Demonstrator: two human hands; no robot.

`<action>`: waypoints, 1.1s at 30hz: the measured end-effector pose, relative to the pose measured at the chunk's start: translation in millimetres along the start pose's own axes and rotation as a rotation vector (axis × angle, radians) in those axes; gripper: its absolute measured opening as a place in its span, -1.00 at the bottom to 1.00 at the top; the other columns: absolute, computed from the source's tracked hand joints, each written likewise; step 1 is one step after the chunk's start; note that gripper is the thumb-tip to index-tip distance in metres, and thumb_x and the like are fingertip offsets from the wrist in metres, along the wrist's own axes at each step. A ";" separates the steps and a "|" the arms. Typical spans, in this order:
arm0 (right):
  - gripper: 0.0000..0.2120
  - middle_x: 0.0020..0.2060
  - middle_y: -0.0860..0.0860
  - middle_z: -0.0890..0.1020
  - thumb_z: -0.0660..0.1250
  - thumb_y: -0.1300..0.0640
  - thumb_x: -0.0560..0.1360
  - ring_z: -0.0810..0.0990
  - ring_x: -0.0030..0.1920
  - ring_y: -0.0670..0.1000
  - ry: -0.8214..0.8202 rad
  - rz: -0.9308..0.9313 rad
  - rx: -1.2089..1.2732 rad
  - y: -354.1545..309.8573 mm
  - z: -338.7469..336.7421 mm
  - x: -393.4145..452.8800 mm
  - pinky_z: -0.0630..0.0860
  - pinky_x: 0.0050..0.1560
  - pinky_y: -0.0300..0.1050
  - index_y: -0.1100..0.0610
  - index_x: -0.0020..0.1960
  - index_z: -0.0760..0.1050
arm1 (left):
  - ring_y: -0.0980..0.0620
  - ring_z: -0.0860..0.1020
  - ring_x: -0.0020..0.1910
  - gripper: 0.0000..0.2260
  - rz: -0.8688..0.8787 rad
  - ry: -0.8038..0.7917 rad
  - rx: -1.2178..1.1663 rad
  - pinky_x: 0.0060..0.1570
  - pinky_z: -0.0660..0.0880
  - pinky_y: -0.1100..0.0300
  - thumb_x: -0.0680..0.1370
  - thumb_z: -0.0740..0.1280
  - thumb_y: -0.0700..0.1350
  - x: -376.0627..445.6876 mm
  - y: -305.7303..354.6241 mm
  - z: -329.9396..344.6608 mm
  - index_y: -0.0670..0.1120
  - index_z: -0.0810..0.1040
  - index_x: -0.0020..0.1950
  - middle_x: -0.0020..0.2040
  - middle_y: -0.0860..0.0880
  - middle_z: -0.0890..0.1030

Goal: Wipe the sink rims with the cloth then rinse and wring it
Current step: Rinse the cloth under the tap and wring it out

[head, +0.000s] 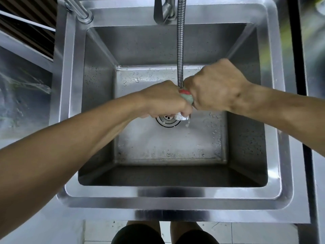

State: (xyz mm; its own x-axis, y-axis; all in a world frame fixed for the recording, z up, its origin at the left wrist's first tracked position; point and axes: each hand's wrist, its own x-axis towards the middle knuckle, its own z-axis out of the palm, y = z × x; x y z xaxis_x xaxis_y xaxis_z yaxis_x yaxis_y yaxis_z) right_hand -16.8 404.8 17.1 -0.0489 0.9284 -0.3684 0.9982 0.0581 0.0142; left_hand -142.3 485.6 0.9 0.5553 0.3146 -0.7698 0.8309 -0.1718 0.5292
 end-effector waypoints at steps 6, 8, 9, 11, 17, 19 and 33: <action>-0.83 -0.24 0.03 0.61 0.12 -0.05 0.59 0.42 -0.27 0.14 0.061 -0.084 -0.033 7.2 1.6 0.1 0.32 -0.22 -0.06 -0.01 -0.10 0.39 | 0.06 0.16 -0.56 -0.67 -0.035 -0.232 -0.135 -0.49 0.05 0.29 0.47 0.46 -0.15 3.4 -3.3 -4.7 -0.04 0.35 -0.37 -0.49 -0.01 0.29; -0.85 -0.20 0.02 0.64 0.14 -0.01 0.61 0.43 -0.28 0.14 0.069 -0.074 -0.033 8.7 8.0 0.2 0.33 -0.24 -0.06 0.01 -0.10 0.33 | 0.07 0.18 -0.56 -0.74 -0.023 -0.239 -0.128 -0.51 0.07 0.30 0.48 0.48 -0.14 4.5 -4.9 -3.9 -0.07 0.43 -0.29 -0.48 -0.01 0.31; -0.86 -0.18 0.02 0.65 0.16 0.02 0.61 0.43 -0.28 0.15 0.077 -0.063 -0.042 9.2 10.0 0.9 0.33 -0.24 -0.06 0.02 -0.10 0.30 | 0.06 0.20 -0.54 -0.78 -0.002 -0.222 -0.128 -0.51 0.09 0.30 0.48 0.50 -0.11 4.7 -6.2 -2.7 -0.08 0.47 -0.23 -0.46 -0.01 0.33; -0.84 -0.23 0.00 0.56 0.18 0.08 0.63 0.42 -0.29 0.14 0.103 -0.038 -0.055 10.0 12.8 -0.1 0.32 -0.27 -0.06 0.03 -0.09 0.24 | 0.07 0.33 -0.49 -0.81 0.049 -0.240 -0.129 -0.52 0.20 0.29 0.49 0.52 -0.04 5.0 -9.4 -3.1 -0.07 0.54 -0.15 -0.40 -0.01 0.44; -0.70 -0.27 0.03 0.59 0.47 -0.03 0.48 0.55 -0.38 0.16 0.191 -0.042 -0.018 2.7 15.4 -22.8 0.26 -0.40 -0.10 0.08 -0.04 0.38 | 0.08 0.72 0.04 -0.63 0.013 -0.482 -0.017 -0.20 0.64 0.18 0.39 0.59 -0.01 -1.0 -1.1 -34.7 -0.09 0.68 0.13 0.00 0.01 0.76; -0.59 -0.17 0.07 0.57 0.35 -0.17 0.49 0.50 -0.27 0.13 0.195 -0.083 0.026 5.8 15.0 -27.8 0.33 -0.29 -0.05 0.14 0.10 0.42 | 0.07 0.73 -0.06 -0.68 0.002 -0.547 0.126 -0.31 0.60 0.21 0.41 0.57 0.01 -0.3 9.0 -46.6 -0.06 0.67 0.10 -0.05 0.03 0.76; -0.73 -0.33 0.07 0.57 0.56 0.21 0.42 0.43 -0.41 -0.06 -0.877 0.074 1.484 33.7 11.6 4.3 0.35 -0.48 -0.27 0.21 -0.01 0.50 | -0.22 0.53 -0.35 -0.69 0.804 0.545 1.018 -0.43 0.22 0.11 0.30 0.51 -0.38 5.3 -18.2 -24.8 -0.19 0.50 -0.06 -0.25 -0.16 0.56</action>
State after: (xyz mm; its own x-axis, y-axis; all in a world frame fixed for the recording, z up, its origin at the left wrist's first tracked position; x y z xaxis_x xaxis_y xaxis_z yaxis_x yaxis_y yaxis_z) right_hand 17.0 406.5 5.3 -0.4770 0.4227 -0.7706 0.1991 -0.8020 -0.5632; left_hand -155.3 513.6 -4.0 0.9959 0.0859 -0.0272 0.0879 -0.9924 0.0857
